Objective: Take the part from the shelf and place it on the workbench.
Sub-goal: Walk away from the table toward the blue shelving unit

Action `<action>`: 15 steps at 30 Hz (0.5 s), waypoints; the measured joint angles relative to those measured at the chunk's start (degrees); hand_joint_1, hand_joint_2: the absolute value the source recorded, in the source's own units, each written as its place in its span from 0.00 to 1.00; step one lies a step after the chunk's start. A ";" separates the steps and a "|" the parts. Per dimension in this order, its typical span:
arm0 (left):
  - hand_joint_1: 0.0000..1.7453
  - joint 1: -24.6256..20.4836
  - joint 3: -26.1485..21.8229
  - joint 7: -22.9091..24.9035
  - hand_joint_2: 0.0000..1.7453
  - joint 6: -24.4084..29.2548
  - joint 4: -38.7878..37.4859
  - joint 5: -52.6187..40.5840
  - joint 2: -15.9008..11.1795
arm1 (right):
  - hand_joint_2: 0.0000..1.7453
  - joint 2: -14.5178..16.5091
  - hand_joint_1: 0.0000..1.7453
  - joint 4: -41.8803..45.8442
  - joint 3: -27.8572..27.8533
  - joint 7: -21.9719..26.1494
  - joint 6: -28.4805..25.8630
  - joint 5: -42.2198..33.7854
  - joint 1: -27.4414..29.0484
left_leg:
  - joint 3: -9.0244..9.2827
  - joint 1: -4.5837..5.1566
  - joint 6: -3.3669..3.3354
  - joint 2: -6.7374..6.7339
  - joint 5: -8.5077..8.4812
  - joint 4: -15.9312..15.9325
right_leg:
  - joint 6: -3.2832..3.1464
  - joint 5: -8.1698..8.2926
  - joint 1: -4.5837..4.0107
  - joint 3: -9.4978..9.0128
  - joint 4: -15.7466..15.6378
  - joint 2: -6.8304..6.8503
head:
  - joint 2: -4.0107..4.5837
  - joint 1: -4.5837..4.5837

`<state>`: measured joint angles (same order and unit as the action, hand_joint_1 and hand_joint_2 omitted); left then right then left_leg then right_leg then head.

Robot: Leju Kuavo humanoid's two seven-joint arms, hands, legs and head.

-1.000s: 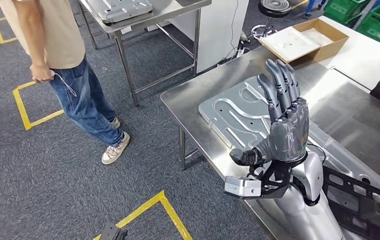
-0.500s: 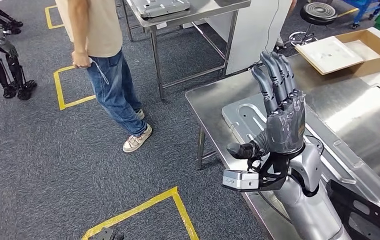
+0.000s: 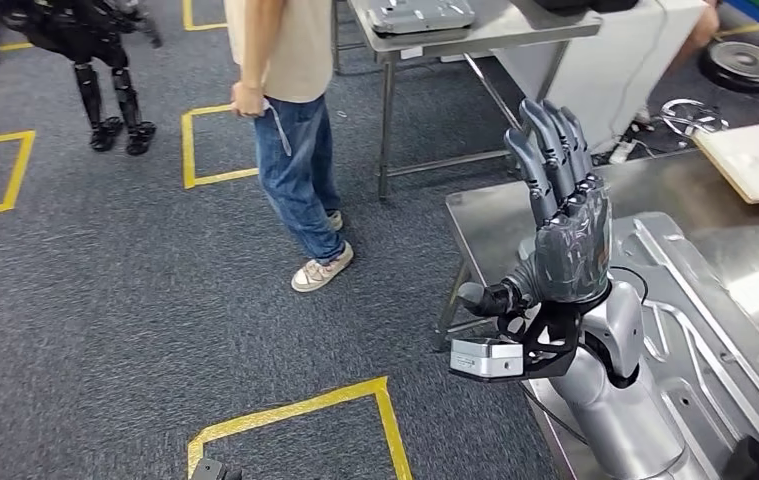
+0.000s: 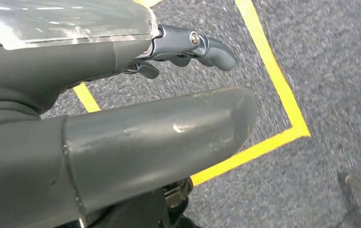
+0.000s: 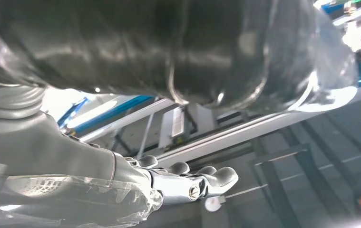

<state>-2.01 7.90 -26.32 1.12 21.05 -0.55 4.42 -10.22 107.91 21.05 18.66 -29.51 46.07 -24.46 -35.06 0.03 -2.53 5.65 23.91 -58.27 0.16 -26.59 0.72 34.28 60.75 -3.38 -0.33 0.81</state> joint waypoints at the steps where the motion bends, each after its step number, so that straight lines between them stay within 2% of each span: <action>1: 0.00 0.32 -0.04 0.54 0.00 0.11 0.46 -0.25 0.04 | 0.00 -0.01 0.00 -0.02 0.00 0.19 0.03 -0.15 -0.01 | -0.22 -0.13 0.26 0.59 -0.01 -0.06 | -0.18 0.26 -0.09 -0.57 -1.49 -0.72 | 0.00 0.01; 2: 0.00 0.77 -0.14 1.16 0.00 0.27 0.98 -0.46 0.08 | 0.00 -0.01 0.00 -0.06 0.00 0.37 0.09 -0.32 -0.02 | -0.43 -0.29 0.61 1.20 -0.06 -0.05 | -0.30 0.09 -0.19 -0.81 -2.14 -0.94 | 0.00 0.00; 3: 0.00 1.35 -0.30 1.73 0.00 0.45 1.57 -0.64 0.05 | 0.00 0.00 0.00 -0.09 0.00 0.51 0.19 -0.52 -0.07 | -0.55 -0.40 1.03 1.83 -0.16 0.10 | -0.37 0.17 -0.20 -1.00 -2.44 -0.35 | 0.00 -0.02; 4: 0.00 1.98 -0.53 2.26 0.00 0.63 2.18 -0.78 -0.04 | 0.00 0.07 0.00 -0.13 0.01 0.65 0.40 -0.76 -0.15 | -0.54 -0.41 1.33 1.82 -0.09 0.06 | -0.51 0.30 -0.06 -1.34 -2.88 0.29 | 0.00 -0.02; 5: 0.00 2.52 -0.78 2.69 0.00 0.77 2.82 -0.85 -0.12 | 0.00 0.15 0.00 -0.17 0.01 0.82 0.63 -0.98 -0.23 | -0.78 -0.28 1.63 0.92 0.43 -0.61 | -0.68 0.44 0.15 -1.75 -3.37 0.99 | 0.00 0.04; 6: 0.00 2.91 -1.02 3.08 0.00 0.85 3.51 -0.93 -0.20 | 0.00 0.25 0.00 -0.22 0.02 1.02 0.84 -1.26 -0.33 | -1.55 -0.16 1.92 -0.56 1.56 -2.37 | -0.85 0.56 0.38 -2.14 -3.84 1.82 | 0.00 0.11; 8: 0.00 3.24 -1.49 3.68 0.00 0.89 4.89 -1.06 -0.28 | 0.00 0.40 0.00 -0.40 0.03 1.41 1.07 -1.69 -0.42 | -4.69 -0.32 2.46 -3.91 5.11 -9.02 | -1.02 0.49 0.42 -2.46 -4.07 3.53 | 0.00 0.23; 9: 0.00 3.35 -1.75 3.92 0.00 0.89 5.56 -1.10 -0.30 | 0.00 0.43 0.00 -0.52 0.04 1.53 1.13 -1.83 -0.43 | -6.47 -0.52 2.77 -4.68 6.55 -12.55 | -1.03 0.38 0.41 -2.47 -4.00 4.42 | 0.00 0.22; 10: 0.00 3.54 -2.02 4.07 0.00 0.89 6.18 -1.12 -0.33 | 0.00 0.46 0.00 -0.67 0.04 1.60 1.19 -1.88 -0.43 | -7.55 -0.70 3.01 -5.05 7.06 -14.70 | -0.98 0.24 0.43 -2.47 -3.91 5.28 | 0.00 0.22; 11: 0.00 3.81 -2.24 4.18 0.00 0.89 6.73 -1.14 -0.37 | 0.00 0.50 0.00 -0.81 0.04 1.63 1.24 -1.89 -0.44 | -7.58 -0.85 3.20 -5.28 6.52 -14.83 | -0.88 0.08 0.46 -2.50 -3.79 6.08 | 0.00 0.22; 12: 0.00 4.09 -2.42 4.24 0.00 0.89 7.18 -1.15 -0.42 | 0.00 0.55 0.00 -0.93 0.04 1.64 1.27 -1.90 -0.45 | -6.38 -0.97 3.31 -5.63 4.99 -12.66 | -0.73 -0.13 0.51 -2.59 -3.65 6.81 | 0.00 0.22; 13: 0.00 4.31 -2.56 4.26 0.00 0.89 7.58 -1.17 -0.49 | 0.00 0.61 0.00 -1.02 0.05 1.64 1.27 -1.90 -0.48 | -4.33 -1.03 3.32 -6.51 3.06 -8.90 | -0.52 -0.38 0.52 -2.72 -3.47 7.49 | 0.00 0.22; 15: 0.00 4.45 -2.74 4.27 0.00 0.89 8.22 -1.21 -0.59 | 0.00 0.71 0.00 -1.11 0.05 1.64 1.26 -1.90 -0.59 | -0.82 -0.68 2.92 -8.52 0.85 -2.28 | 0.11 -0.93 0.21 -2.91 -3.05 8.65 | 0.00 0.17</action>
<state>2.44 5.16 -22.05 2.01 29.27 -1.76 3.84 -9.52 106.80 21.10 20.30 -28.25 44.17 -25.04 -35.88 -0.65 0.39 -2.88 24.76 -60.55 0.27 -27.52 0.93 31.37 57.70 5.27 -0.33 0.98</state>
